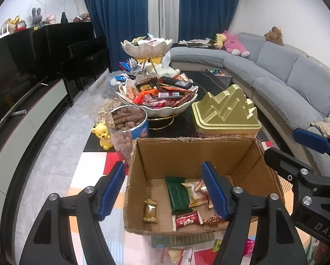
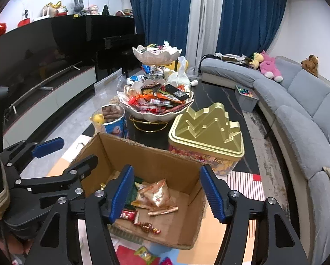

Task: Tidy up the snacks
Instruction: 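Withdraw both tools from box and lower toward pink packet and green candies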

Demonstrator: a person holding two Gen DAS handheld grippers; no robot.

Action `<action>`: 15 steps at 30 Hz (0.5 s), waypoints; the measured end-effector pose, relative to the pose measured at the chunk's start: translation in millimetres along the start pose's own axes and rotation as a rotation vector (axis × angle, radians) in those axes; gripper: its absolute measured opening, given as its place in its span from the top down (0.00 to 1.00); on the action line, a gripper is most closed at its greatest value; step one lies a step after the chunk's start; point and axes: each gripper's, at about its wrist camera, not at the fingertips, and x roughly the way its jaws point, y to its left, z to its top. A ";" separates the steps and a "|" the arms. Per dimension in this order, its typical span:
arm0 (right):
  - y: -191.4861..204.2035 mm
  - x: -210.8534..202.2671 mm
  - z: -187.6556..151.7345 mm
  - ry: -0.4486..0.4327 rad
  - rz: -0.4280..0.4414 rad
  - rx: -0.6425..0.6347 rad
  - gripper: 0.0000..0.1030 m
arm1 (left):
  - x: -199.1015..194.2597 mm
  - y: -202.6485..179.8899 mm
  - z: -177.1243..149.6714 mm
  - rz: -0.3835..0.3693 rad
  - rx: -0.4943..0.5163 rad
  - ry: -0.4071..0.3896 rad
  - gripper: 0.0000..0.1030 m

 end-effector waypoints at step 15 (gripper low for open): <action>-5.9 -38.3 -1.7 -0.046 -0.025 0.023 0.33 | -44.2 -2.3 0.0 0.012 0.003 -0.043 0.28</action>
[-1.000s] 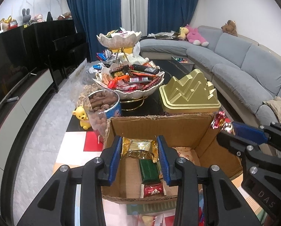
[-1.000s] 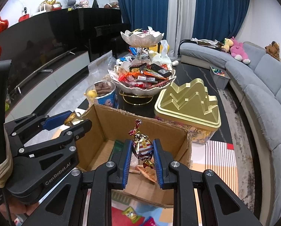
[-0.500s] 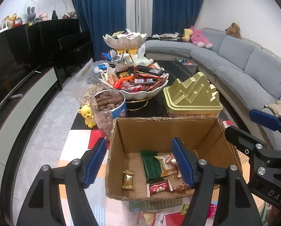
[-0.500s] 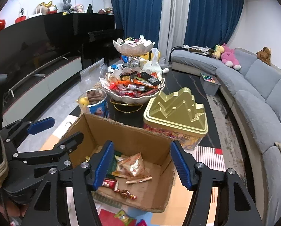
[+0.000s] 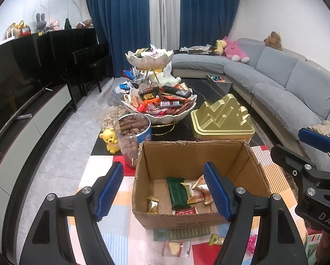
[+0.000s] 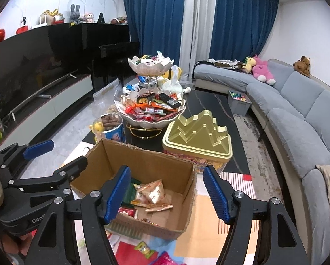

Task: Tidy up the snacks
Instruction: 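Withdraw both tools from box and lower toward pink packet and green candies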

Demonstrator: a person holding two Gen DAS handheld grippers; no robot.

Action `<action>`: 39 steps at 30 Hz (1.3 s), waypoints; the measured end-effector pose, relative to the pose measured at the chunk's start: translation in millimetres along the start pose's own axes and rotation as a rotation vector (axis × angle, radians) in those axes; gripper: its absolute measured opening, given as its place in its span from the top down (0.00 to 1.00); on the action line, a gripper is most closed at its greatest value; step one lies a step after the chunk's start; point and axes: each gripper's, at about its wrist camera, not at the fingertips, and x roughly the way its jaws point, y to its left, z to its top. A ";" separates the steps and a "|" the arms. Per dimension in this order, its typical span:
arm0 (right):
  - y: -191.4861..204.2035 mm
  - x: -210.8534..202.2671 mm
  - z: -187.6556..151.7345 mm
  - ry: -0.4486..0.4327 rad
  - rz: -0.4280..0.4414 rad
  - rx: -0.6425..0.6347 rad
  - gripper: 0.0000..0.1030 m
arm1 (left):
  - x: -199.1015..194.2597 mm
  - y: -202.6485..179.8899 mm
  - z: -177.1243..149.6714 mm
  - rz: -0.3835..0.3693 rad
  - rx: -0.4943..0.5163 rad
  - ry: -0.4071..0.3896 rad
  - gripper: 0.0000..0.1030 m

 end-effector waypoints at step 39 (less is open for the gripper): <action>-13.0 -52.6 -42.5 0.006 -0.043 0.019 0.33 | -49.0 -16.1 -38.2 0.001 0.032 0.001 0.27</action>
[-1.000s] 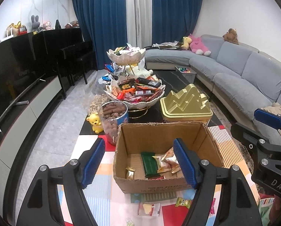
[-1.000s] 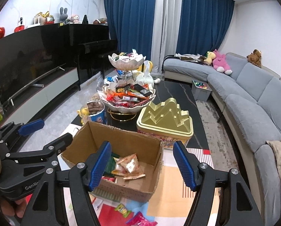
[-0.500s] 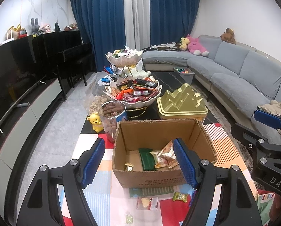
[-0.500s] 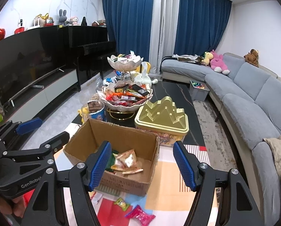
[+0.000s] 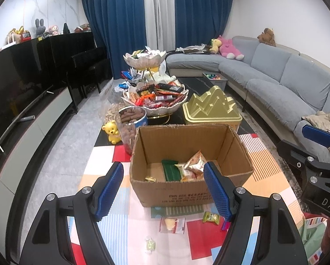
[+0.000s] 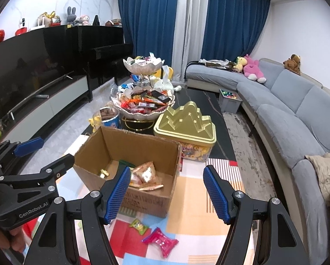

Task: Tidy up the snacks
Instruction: 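Withdraw both tools from box and lower toward pink packet and green candies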

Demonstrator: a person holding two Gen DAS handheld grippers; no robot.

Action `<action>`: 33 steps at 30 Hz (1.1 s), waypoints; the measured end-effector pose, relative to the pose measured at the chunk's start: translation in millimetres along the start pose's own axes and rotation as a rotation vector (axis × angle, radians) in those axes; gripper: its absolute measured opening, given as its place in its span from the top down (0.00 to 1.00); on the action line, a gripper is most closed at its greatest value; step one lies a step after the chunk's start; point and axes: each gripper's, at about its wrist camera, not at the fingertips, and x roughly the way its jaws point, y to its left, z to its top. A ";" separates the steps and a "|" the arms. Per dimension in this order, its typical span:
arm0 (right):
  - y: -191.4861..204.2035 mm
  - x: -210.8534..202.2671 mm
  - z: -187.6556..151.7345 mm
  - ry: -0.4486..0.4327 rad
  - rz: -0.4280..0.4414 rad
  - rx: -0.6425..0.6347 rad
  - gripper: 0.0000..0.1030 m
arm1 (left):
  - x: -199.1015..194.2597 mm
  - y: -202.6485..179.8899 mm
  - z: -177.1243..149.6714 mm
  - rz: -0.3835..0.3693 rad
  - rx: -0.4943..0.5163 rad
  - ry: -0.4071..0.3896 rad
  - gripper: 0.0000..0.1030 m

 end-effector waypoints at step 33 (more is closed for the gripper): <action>-12.7 51.2 -96.3 0.254 -0.102 0.211 0.20 | 55.4 -1.3 -80.6 0.047 -0.032 0.169 0.12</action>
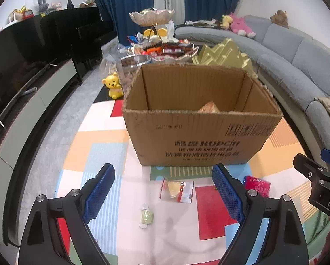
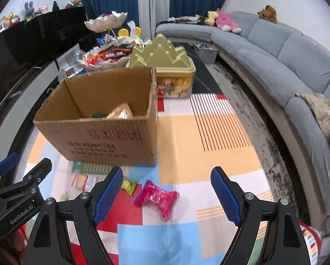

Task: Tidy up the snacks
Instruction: 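Withdraw both tools from box and lower toward pink packet and green candies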

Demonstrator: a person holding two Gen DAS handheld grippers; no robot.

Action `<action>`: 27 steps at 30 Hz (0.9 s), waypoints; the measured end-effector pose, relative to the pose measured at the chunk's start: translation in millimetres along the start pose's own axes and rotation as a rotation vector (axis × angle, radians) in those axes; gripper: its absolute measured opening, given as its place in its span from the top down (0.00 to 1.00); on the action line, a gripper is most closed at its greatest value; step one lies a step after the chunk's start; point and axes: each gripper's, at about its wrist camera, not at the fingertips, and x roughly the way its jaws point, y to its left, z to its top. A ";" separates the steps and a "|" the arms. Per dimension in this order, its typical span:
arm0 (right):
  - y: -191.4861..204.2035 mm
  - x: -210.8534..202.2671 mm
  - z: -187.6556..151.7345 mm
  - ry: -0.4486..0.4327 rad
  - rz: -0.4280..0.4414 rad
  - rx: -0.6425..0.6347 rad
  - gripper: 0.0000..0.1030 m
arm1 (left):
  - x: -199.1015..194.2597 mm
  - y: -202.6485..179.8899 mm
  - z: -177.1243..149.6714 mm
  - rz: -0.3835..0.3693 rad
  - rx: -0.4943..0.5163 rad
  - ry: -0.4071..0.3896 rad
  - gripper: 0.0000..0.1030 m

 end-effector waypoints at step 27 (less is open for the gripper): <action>3.8 76.0 -25.1 0.146 -0.032 0.038 0.20 | 88.6 -12.6 -38.5 -0.036 0.046 0.147 0.12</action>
